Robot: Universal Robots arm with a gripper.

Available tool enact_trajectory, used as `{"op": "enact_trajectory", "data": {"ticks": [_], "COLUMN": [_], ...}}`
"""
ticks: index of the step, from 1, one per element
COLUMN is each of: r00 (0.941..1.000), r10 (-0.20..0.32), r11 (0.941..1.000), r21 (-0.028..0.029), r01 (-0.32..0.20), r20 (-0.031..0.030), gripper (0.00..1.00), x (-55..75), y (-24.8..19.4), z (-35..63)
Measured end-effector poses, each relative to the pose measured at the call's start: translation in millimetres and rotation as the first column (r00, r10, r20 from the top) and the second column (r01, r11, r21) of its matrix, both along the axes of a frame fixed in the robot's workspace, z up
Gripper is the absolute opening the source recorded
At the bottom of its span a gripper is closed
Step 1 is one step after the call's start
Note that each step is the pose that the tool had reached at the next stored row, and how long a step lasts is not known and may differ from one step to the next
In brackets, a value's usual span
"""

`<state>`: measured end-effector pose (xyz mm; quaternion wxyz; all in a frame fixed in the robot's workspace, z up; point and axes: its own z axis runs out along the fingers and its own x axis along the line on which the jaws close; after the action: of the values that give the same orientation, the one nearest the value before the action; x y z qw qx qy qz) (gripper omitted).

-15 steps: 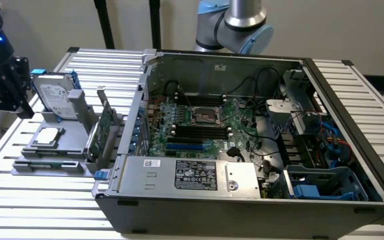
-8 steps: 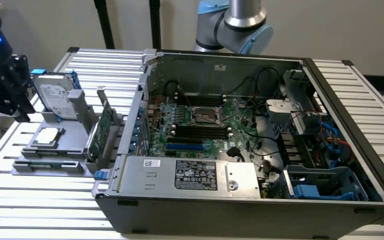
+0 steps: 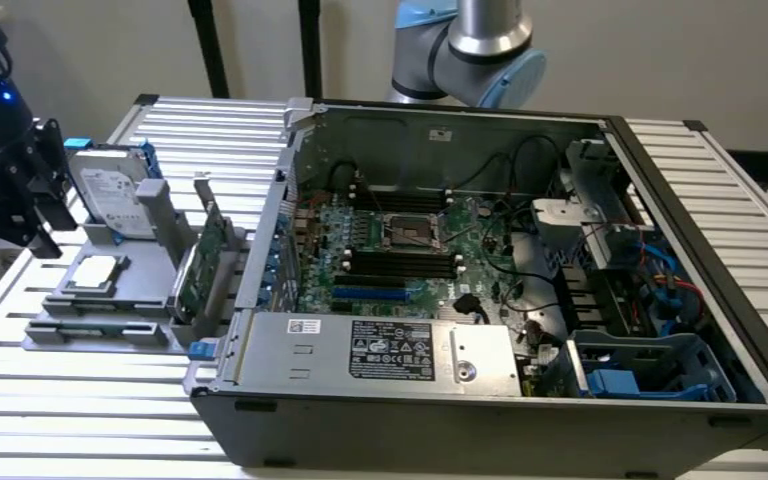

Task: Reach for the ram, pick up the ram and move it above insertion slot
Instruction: 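Pick up the ram and move it above insertion slot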

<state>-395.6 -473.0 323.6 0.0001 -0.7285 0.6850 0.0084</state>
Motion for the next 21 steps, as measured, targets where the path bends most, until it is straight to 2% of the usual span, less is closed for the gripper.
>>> {"op": "enact_trajectory", "data": {"ticks": [14, 21], "r00": [1.0, 1.0], "r10": [0.0, 0.0], "r11": [1.0, 1.0], "r21": [0.0, 0.0001], "r01": [0.0, 0.0], "r20": [0.0, 0.0], "gripper": [0.42, 0.42], "x": [-2.2, -2.2], "y": [-13.8, -15.3], "z": [-25.4, -38.2]}}
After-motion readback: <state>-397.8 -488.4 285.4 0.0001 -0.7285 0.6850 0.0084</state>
